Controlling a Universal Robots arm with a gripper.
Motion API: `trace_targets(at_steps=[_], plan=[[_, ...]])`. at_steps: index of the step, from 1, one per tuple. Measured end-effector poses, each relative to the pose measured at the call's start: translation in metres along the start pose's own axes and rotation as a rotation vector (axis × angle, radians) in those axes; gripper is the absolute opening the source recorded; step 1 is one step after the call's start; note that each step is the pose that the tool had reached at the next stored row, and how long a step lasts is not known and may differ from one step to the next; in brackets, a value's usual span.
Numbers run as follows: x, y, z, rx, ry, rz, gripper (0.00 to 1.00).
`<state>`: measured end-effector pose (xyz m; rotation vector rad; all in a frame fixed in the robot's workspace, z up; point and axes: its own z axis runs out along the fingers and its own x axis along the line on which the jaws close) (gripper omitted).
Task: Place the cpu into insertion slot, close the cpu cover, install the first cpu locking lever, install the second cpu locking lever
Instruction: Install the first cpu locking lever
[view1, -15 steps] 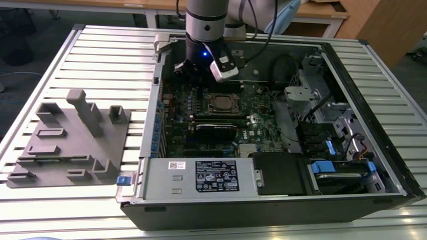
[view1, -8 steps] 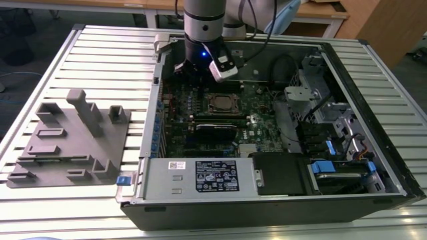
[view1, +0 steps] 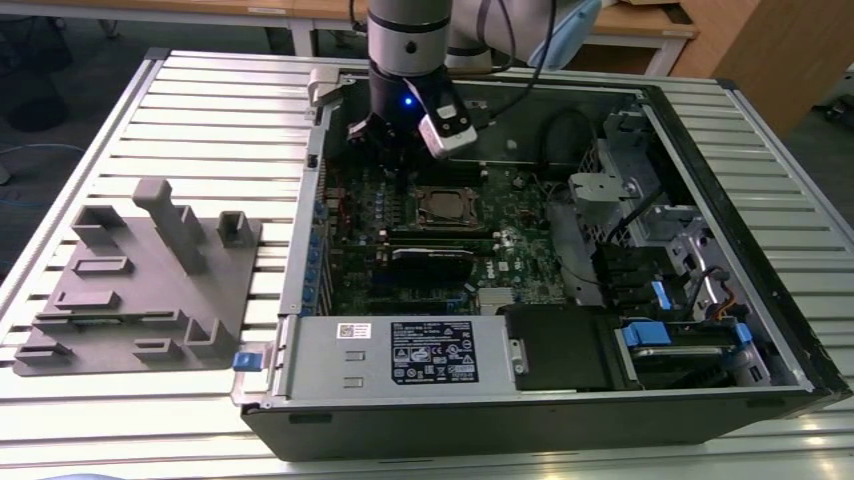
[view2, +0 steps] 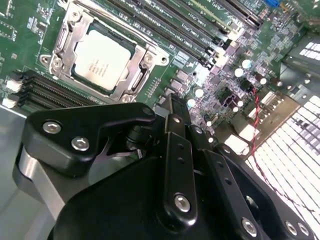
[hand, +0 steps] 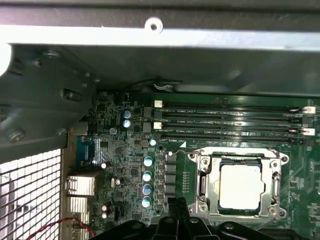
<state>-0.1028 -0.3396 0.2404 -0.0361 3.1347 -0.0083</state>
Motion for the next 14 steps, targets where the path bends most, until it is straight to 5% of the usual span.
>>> trace_targets(at_steps=[14], plan=[[0.0021, 0.0000, -0.0056, 0.0000, -0.0010, 0.000, 0.11]])
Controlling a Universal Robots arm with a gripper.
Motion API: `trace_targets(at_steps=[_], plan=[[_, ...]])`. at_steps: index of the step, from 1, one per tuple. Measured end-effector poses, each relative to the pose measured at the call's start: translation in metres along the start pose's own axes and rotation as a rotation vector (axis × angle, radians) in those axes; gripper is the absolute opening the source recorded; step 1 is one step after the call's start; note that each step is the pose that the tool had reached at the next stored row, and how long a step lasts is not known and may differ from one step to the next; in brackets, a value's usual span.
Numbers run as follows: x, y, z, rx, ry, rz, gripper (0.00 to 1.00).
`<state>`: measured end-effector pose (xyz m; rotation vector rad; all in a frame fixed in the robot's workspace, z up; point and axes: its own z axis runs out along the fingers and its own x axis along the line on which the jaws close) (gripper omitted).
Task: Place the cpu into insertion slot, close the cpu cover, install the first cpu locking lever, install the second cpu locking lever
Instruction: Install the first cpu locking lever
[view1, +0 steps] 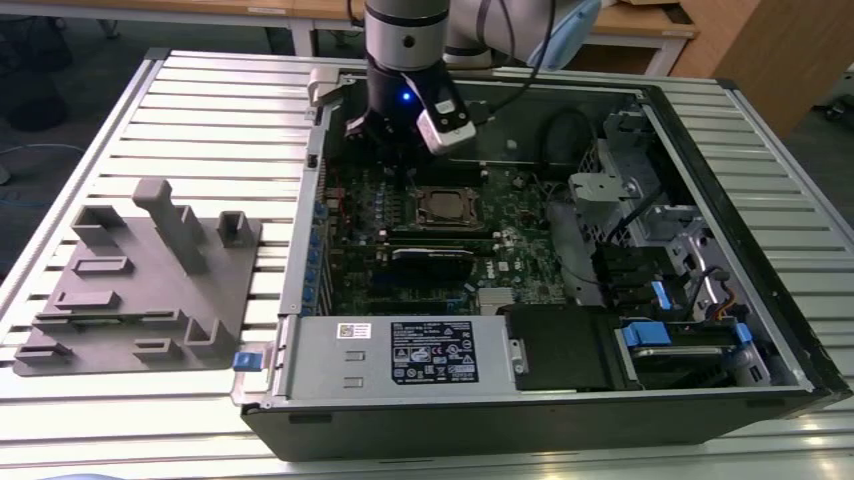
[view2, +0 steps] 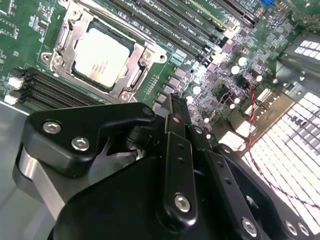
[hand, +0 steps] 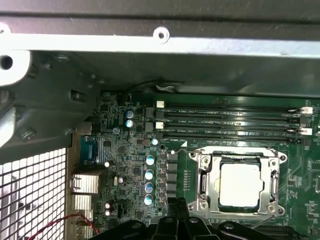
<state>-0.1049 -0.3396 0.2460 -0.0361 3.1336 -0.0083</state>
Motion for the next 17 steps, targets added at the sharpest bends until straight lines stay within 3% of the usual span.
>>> trace_targets(at_steps=[5, 17], plan=[[-0.0001, 0.0000, -0.0072, -0.0001, -0.0001, 0.000, 0.11], [-0.0001, 0.0000, -0.0093, 0.0000, 0.0000, 0.000, 0.11]])
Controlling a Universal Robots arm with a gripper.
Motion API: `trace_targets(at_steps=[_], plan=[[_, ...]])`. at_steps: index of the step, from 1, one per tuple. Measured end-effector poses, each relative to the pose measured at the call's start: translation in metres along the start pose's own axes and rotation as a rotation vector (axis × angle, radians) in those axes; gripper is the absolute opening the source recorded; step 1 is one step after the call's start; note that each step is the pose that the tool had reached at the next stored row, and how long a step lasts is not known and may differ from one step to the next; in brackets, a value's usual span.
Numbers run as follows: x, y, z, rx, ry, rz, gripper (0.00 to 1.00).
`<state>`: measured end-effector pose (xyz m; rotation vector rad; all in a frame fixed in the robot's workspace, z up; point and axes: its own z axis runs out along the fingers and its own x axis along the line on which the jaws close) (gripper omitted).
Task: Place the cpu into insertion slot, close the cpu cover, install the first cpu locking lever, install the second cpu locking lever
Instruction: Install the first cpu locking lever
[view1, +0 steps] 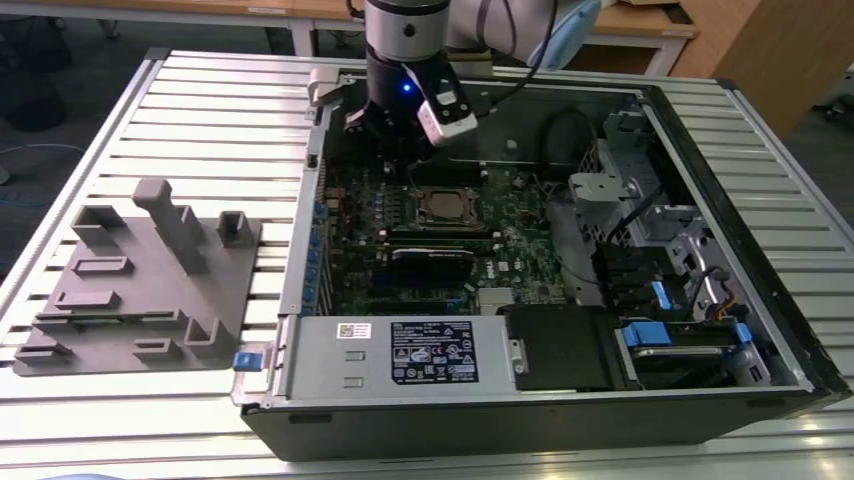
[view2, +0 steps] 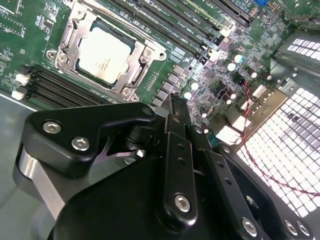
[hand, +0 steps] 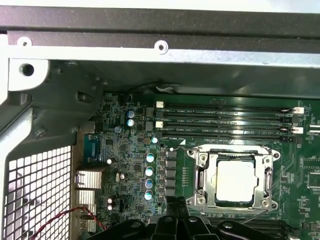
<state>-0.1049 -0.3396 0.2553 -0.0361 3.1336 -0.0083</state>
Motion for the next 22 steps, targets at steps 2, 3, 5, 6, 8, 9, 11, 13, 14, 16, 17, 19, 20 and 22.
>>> trace_targets(at_steps=[2, 3, 5, 6, 8, 9, 11, 13, 14, 16, 17, 19, 20, 22], plan=[[0.0000, 0.0000, -0.0022, -0.0002, 0.0000, 0.000, 0.11], [0.0000, 0.0000, -0.0033, -0.0003, 0.0001, 0.000, 0.11], [0.0000, 0.0000, -0.0039, -0.0005, 0.0000, 0.000, 0.11], [0.0000, 0.0000, -0.0039, -0.0005, 0.0000, 0.000, 0.11], [0.0000, -0.0001, -0.0040, -0.0007, 0.0000, 0.000, 0.11], [0.0000, -0.0003, -0.0040, -0.0008, 0.0000, 0.000, 0.11], [0.0002, -0.0007, -0.0040, -0.0009, -0.0002, 0.000, 0.11], [0.0002, -0.0009, -0.0045, -0.0023, -0.0002, 0.000, 0.11], [0.0002, -0.0009, -0.0057, -0.0041, -0.0005, 0.000, 0.11], [0.0002, -0.0009, -0.0090, -0.0057, -0.0004, 0.000, 0.11], [0.0002, -0.0009, -0.0096, -0.0061, -0.0005, 0.000, 0.11], [0.0005, -0.0009, -0.0096, -0.0066, -0.0008, 0.000, 0.11], [0.0018, -0.0009, -0.0097, -0.0073, -0.0014, 0.000, 0.11], [0.0056, -0.0008, -0.0096, -0.0083, -0.0041, 0.000, 0.11]])
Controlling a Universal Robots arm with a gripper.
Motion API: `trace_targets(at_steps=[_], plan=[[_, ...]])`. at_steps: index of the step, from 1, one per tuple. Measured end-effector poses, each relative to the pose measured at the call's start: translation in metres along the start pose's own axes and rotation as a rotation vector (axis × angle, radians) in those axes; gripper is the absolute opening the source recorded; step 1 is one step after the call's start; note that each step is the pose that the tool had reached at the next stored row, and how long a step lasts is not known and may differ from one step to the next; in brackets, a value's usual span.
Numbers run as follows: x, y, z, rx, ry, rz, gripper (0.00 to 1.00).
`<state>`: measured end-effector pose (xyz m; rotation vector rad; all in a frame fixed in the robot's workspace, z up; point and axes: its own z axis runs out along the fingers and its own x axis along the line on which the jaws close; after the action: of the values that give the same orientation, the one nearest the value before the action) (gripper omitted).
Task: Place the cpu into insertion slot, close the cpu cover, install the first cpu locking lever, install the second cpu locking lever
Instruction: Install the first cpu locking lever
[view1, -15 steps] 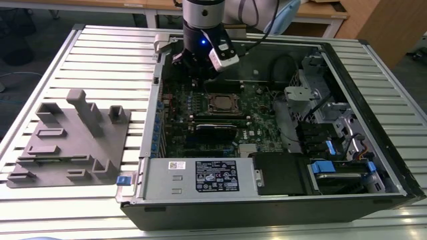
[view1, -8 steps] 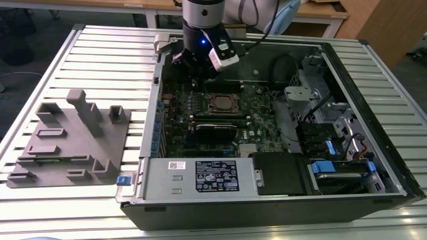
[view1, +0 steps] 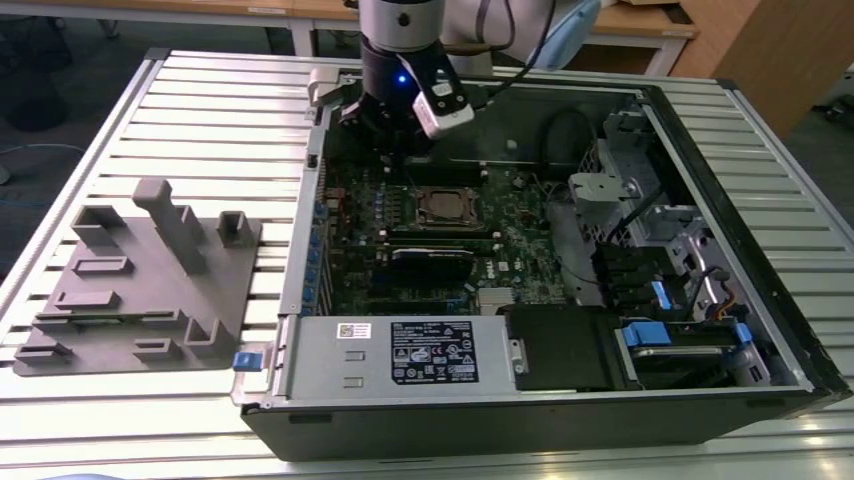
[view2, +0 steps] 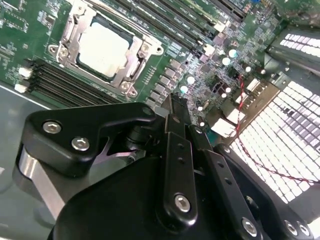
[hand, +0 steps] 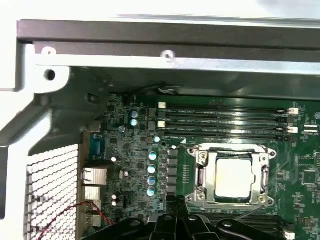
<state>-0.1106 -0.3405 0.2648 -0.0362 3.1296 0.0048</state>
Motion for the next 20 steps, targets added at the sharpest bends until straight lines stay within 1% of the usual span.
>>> trace_targets(at_steps=[3, 4, 5, 7, 9, 10, 11, 13, 15, 20], plan=[[0.0045, 0.0001, 0.0001, -0.0005, -0.0032, 0.000, 0.11], [0.0054, 0.0002, 0.0001, -0.0021, -0.0038, 0.000, 0.11], [0.0064, 0.0002, 0.0000, -0.0070, -0.0039, 0.000, 0.11], [0.0080, 0.0002, 0.0000, -0.0219, -0.0041, 0.000, 0.11], [0.0088, 0.0002, 0.0000, -0.0313, -0.0043, 0.001, 0.11], [0.0091, 0.0003, 0.0000, -0.0377, -0.0046, 0.001, 0.11], [0.0093, 0.0003, 0.0000, -0.0420, -0.0047, 0.001, 0.11], [0.0094, 0.0004, 0.0003, -0.0445, -0.0048, 0.001, 0.11], [0.0094, 0.0011, 0.0011, -0.0449, -0.0046, 0.001, 0.11], [0.0096, 0.0071, 0.0039, -0.0484, -0.0048, 0.001, 0.11]])
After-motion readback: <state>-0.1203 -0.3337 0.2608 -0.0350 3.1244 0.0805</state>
